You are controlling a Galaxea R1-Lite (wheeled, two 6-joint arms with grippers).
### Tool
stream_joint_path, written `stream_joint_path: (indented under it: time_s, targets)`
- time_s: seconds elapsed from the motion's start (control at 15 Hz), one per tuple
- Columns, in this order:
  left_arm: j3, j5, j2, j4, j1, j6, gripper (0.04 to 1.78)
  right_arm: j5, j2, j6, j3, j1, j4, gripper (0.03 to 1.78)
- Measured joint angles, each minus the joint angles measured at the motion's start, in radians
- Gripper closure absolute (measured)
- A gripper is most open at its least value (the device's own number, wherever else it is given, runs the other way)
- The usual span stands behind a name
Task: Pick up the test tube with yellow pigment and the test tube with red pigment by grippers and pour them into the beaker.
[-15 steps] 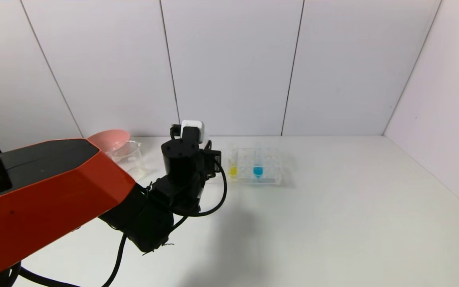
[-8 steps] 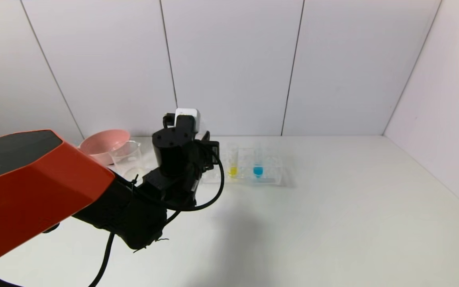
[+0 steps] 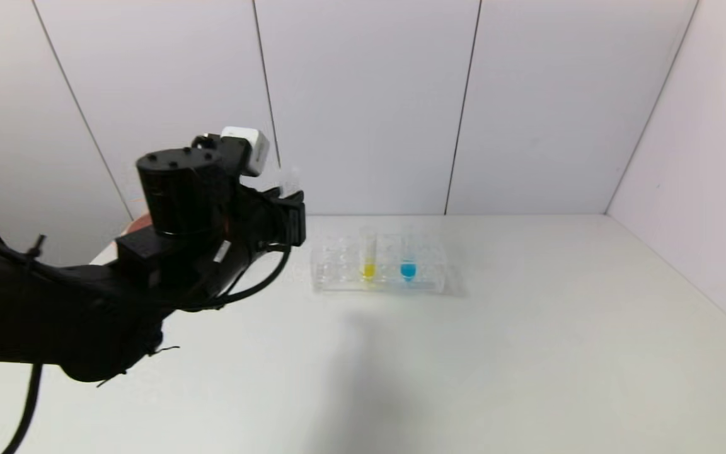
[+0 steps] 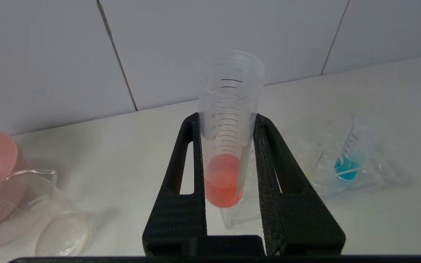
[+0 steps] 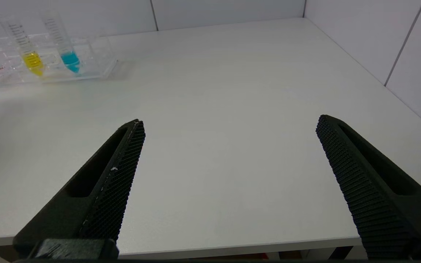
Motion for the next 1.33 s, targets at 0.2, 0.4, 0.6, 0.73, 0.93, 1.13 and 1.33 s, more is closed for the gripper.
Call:
stream_joint_path:
  time_s: [0.2, 0.4, 0.6, 0.73, 0.93, 1.13, 1.33]
  targets:
    - [0.026, -0.219, -0.141, 0.204, 0.173, 0.004, 1.4, 0.0, 0.0, 0.0, 0.0, 0.0, 0.0, 0.1]
    - [0.037, -0.463, -0.226, 0.324, 0.388, 0.046, 1.4, 0.0, 0.0, 0.0, 0.0, 0.0, 0.0, 0.1]
    - [0.036, -0.729, -0.252, 0.414, 0.607, 0.126, 1.4, 0.0, 0.0, 0.0, 0.0, 0.0, 0.0, 0.1]
    - [0.014, -0.872, -0.223, 0.459, 0.694, 0.204, 1.4, 0.0, 0.0, 0.0, 0.0, 0.0, 0.0, 0.1]
    - [-0.07, -0.915, -0.143, 0.57, 0.75, 0.343, 1.4, 0.0, 0.0, 0.0, 0.0, 0.0, 0.0, 0.1]
    - [-0.2, -0.916, -0.05, 0.726, 0.771, 0.476, 1.4, 0.0, 0.0, 0.0, 0.0, 0.0, 0.0, 0.1]
    - [-0.346, -0.91, 0.038, 0.851, 0.775, 0.561, 1.4, 0.0, 0.0, 0.0, 0.0, 0.0, 0.0, 0.1]
